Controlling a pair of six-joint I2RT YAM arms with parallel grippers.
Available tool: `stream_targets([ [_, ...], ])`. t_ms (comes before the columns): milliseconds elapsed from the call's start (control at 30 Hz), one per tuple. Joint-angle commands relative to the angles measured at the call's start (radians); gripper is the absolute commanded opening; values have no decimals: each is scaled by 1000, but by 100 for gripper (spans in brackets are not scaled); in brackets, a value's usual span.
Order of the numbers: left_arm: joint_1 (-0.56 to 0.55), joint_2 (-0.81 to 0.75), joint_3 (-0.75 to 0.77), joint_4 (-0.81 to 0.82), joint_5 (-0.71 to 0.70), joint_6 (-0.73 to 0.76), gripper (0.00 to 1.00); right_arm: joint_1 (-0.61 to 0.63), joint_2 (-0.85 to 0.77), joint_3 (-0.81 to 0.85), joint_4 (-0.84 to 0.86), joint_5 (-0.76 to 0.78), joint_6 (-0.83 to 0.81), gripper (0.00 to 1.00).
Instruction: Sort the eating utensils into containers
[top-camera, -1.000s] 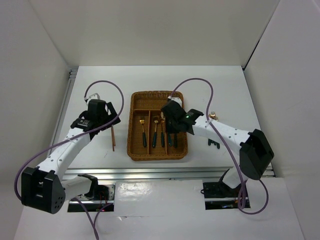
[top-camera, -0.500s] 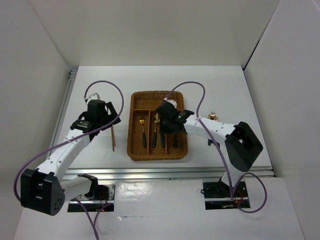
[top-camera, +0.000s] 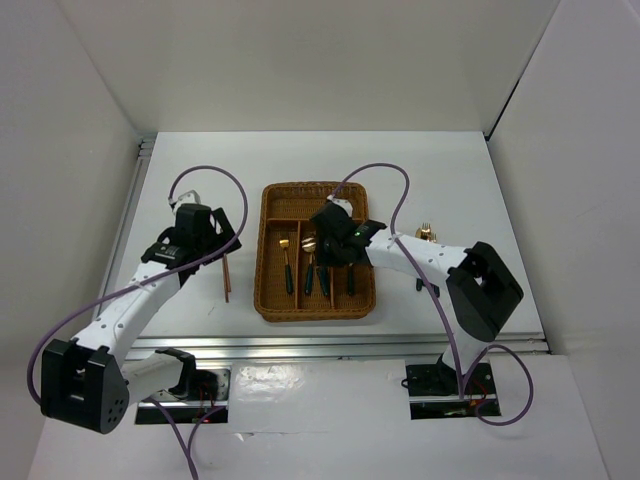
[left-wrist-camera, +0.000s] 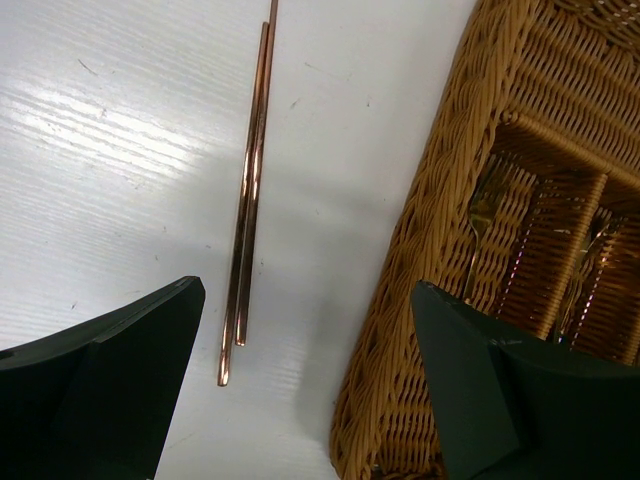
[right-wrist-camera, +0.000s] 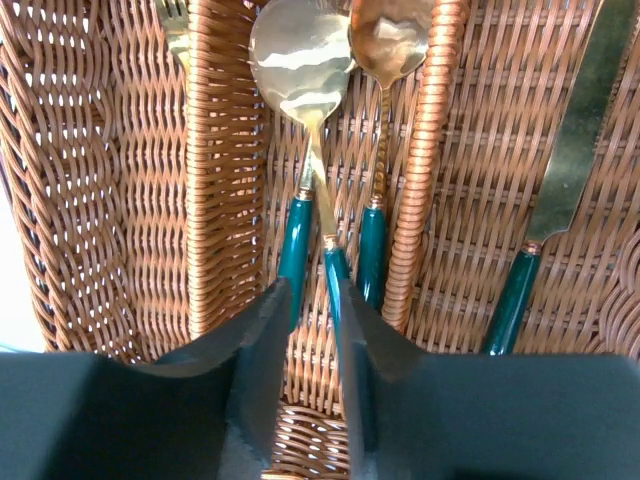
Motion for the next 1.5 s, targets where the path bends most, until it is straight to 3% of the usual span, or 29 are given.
stream_targets([
  [0,6,-29,-14,43,-4,-16,100,8,-22,46,39,13,-12,35],
  [200,6,-39,-23,43,-4,-7,100,8,-60,55,19,51,-30,51],
  [400,6,-39,-23,52,-4,-7,100,8,-164,73,-99,287,-52,64],
  [500,6,-30,-32,52,5,-7,100,-15,-244,8,-149,412,-41,66],
  [733,6,-30,-32,63,16,3,100,-309,-423,-181,-159,318,-70,65],
  [967,6,-30,-32,72,34,3,100,-524,-431,-290,-88,159,-153,65],
  [1167,6,-30,-41,72,34,12,100,-586,-315,-312,-88,103,-175,54],
  [1467,6,-10,-41,81,43,12,100,-595,-250,-347,-25,57,-187,53],
])
